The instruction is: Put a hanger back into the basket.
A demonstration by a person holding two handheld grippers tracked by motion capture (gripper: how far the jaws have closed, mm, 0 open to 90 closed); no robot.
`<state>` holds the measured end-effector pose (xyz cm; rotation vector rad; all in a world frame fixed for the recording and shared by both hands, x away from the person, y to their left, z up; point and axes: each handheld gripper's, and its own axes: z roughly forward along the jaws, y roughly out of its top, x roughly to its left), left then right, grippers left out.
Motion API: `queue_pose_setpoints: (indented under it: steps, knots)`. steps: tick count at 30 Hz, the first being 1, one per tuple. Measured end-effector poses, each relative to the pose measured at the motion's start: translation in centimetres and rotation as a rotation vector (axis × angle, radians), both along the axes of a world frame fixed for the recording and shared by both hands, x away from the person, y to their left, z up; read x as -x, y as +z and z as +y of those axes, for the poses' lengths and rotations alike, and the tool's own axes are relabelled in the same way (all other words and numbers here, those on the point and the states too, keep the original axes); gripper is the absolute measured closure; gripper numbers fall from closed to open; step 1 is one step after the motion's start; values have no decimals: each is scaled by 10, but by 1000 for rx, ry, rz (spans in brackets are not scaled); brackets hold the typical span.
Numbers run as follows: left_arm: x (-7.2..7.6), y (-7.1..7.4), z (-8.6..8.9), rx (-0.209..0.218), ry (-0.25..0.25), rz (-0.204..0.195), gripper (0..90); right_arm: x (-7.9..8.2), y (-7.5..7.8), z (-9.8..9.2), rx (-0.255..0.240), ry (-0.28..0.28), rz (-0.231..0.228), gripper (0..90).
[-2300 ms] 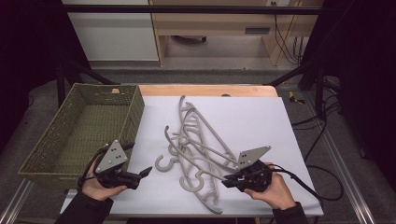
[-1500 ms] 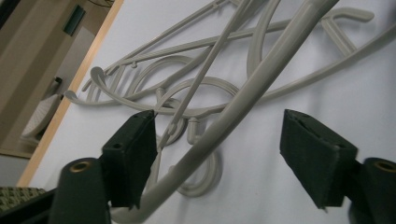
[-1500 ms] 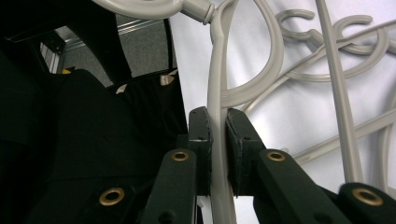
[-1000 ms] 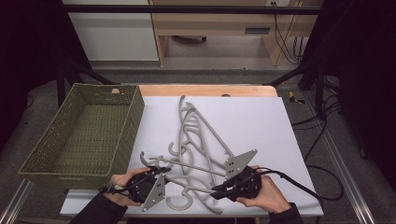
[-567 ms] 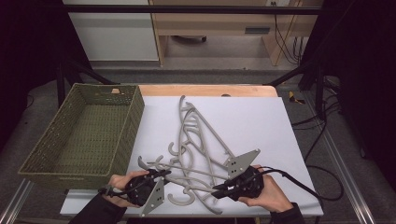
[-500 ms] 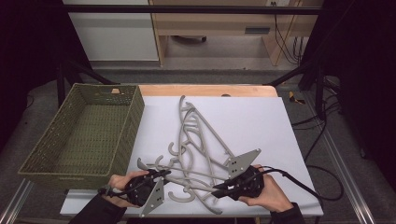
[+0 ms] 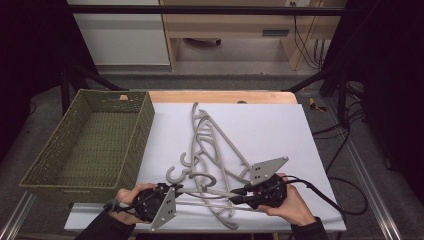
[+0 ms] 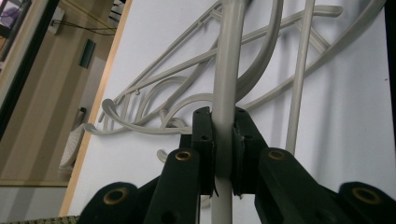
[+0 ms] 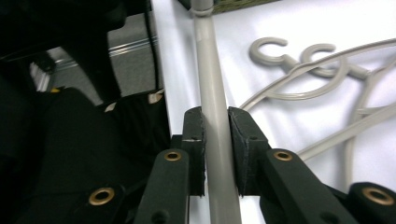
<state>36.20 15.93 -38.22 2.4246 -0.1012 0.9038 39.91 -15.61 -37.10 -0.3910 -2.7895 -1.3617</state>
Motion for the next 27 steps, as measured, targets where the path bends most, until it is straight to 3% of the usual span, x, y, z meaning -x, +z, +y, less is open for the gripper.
queue_pose_setpoints:
  steps: [3,4,5,10,15,20,23,27]
  knots:
    - [0,2,-2,35,40,21,820,0,3,-3,-17,-52,-47,724]
    - [0,2,-2,48,56,26,820,-1,4,-5,-34,-72,-58,707]
    - [-1,4,-1,28,73,29,820,-1,5,-8,-48,-94,-71,664]
    - [-8,5,1,87,170,81,820,-4,13,-27,-147,-248,-143,546]
    - [-14,11,6,163,257,123,820,-8,13,-46,-211,-399,-183,377]
    - [-17,18,12,231,346,144,820,-9,14,-62,-282,-511,-211,269]
    - [-19,22,16,271,382,155,820,-8,13,-72,-300,-570,-225,192]
    - [-22,25,19,295,411,175,819,-8,7,-84,-282,-635,-236,130]
